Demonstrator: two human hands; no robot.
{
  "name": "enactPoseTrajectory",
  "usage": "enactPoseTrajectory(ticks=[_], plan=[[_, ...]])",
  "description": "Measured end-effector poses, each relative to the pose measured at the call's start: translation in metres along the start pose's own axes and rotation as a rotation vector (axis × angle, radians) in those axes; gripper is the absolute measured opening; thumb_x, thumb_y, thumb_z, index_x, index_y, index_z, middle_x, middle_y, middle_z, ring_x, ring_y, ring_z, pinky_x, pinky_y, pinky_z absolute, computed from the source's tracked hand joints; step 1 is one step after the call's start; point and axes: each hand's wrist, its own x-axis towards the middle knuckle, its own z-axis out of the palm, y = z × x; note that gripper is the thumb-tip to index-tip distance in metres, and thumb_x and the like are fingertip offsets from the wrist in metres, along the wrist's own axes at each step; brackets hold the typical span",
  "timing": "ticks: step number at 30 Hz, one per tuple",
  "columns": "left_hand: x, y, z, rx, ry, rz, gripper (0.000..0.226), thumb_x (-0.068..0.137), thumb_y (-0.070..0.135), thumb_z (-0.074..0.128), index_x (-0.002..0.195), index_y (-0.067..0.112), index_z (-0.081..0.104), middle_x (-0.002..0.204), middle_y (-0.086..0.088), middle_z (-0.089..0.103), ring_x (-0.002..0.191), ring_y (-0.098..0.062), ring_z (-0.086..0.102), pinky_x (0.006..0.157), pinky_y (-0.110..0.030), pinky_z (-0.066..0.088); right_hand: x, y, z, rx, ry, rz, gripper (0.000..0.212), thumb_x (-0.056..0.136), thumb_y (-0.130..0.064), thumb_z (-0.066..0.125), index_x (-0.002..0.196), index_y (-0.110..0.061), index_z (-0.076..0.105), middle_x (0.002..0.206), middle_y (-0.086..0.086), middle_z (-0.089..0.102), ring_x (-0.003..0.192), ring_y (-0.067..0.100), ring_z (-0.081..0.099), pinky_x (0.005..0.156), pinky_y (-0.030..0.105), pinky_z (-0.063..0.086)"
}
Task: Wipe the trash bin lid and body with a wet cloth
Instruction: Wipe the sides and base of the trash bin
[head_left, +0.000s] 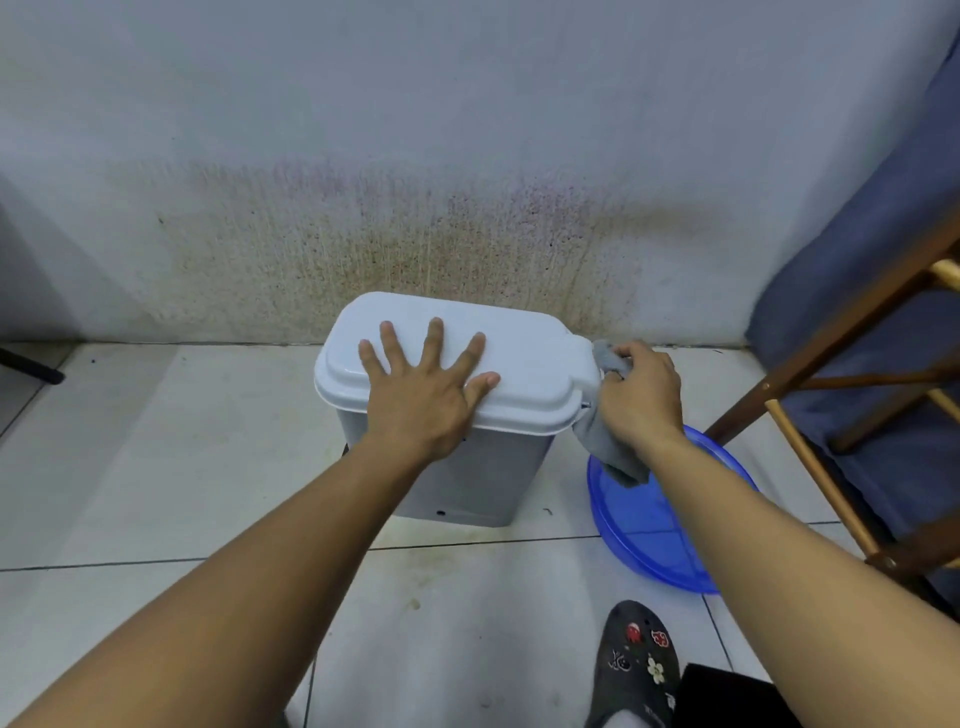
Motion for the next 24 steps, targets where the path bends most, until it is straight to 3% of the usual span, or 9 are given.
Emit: enactPoseTrajectory(ticks=[3, 7, 9, 11, 13, 16, 20, 22, 24], plan=[[0.004, 0.008, -0.004, -0.038, -0.021, -0.045, 0.069, 0.098, 0.07, -0.005, 0.164, 0.048, -0.005, 0.176, -0.003, -0.008, 0.153, -0.059, -0.012, 0.119, -0.076, -0.006, 0.009, -0.006, -0.01, -0.065, -0.051, -0.079, 0.019, 0.088, -0.006, 0.053, 0.098, -0.022, 0.057, 0.116, 0.007, 0.055, 0.094, 0.018, 0.048, 0.078, 0.025, 0.036], [0.004, 0.018, -0.005, -0.015, -0.071, -0.088, 0.072, 0.096, 0.069, -0.006, 0.164, 0.044, -0.007, 0.176, -0.007, -0.011, 0.151, -0.063, -0.013, 0.116, -0.079, -0.005, 0.02, -0.004, -0.026, 0.134, -0.134, 0.132, 0.028, 0.089, -0.03, 0.063, 0.115, -0.026, 0.055, 0.108, 0.007, 0.064, 0.092, 0.024, 0.063, 0.065, 0.029, 0.047], [0.006, 0.027, -0.008, 0.001, -0.119, -0.128, 0.069, 0.1, 0.067, -0.002, 0.165, 0.042, -0.007, 0.175, -0.01, -0.013, 0.149, -0.065, -0.014, 0.115, -0.081, -0.005, 0.025, -0.003, -0.038, 0.165, -0.216, 0.212, 0.039, 0.084, -0.022, 0.063, 0.122, -0.022, 0.054, 0.1, 0.009, 0.066, 0.083, 0.026, 0.064, 0.062, 0.034, 0.05], [0.007, 0.036, -0.014, -0.02, -0.147, -0.16, 0.067, 0.105, 0.061, 0.004, 0.166, 0.036, -0.004, 0.175, -0.015, -0.01, 0.148, -0.066, -0.014, 0.115, -0.081, -0.006, 0.027, -0.005, -0.053, 0.213, -0.293, 0.232, 0.023, 0.081, -0.006, 0.061, 0.104, -0.008, 0.06, 0.088, 0.012, 0.063, 0.075, 0.026, 0.057, 0.063, 0.037, 0.048], [0.002, 0.053, -0.013, -0.163, -0.034, -0.077, 0.064, 0.109, 0.054, 0.011, 0.167, 0.028, 0.007, 0.175, -0.016, 0.002, 0.153, -0.06, -0.007, 0.121, -0.071, -0.001, 0.026, -0.008, -0.069, 0.252, -0.382, 0.249, 0.017, 0.081, 0.007, 0.058, 0.09, -0.007, 0.06, 0.086, 0.015, 0.059, 0.076, 0.027, 0.056, 0.067, 0.042, 0.05], [-0.022, 0.098, -0.007, -0.685, 0.149, 0.216, 0.069, 0.107, 0.057, 0.036, 0.165, 0.021, 0.026, 0.167, -0.007, 0.035, 0.154, -0.028, 0.028, 0.125, -0.042, 0.025, 0.022, -0.007, -0.085, 0.401, -0.471, 0.265, 0.028, 0.084, 0.012, 0.055, 0.101, -0.009, 0.062, 0.097, 0.016, 0.067, 0.091, 0.029, 0.066, 0.083, 0.051, 0.055], [-0.032, 0.151, 0.005, -1.306, -0.272, 0.034, 0.099, 0.084, 0.062, 0.078, 0.162, 0.025, 0.031, 0.137, 0.012, 0.059, 0.117, -0.006, 0.063, 0.087, -0.026, 0.06, 0.019, 0.011, -0.087, 0.643, -0.476, 0.341, 0.031, 0.088, 0.013, 0.055, 0.114, -0.004, 0.058, 0.104, 0.019, 0.068, 0.1, 0.034, 0.07, 0.08, 0.052, 0.06], [-0.018, 0.16, 0.024, -1.417, -0.452, -0.102, 0.071, 0.084, 0.043, 0.086, 0.143, 0.018, 0.054, 0.117, 0.007, 0.068, 0.094, -0.005, 0.068, 0.062, -0.019, 0.056, 0.019, 0.03, -0.082, 0.693, -0.45, 0.393, 0.03, 0.089, 0.01, 0.058, 0.117, -0.002, 0.057, 0.105, 0.021, 0.068, 0.099, 0.035, 0.071, 0.073, 0.049, 0.061], [-0.007, 0.16, 0.051, -1.466, -0.535, -0.196, 0.04, 0.083, 0.029, 0.087, 0.114, 0.014, 0.066, 0.107, -0.004, 0.073, 0.082, -0.014, 0.069, 0.058, -0.023, 0.051, 0.019, 0.054, -0.074, 0.702, -0.432, 0.437, 0.029, 0.089, 0.006, 0.063, 0.117, 0.001, 0.057, 0.107, 0.023, 0.069, 0.099, 0.035, 0.071, 0.073, 0.049, 0.06]])
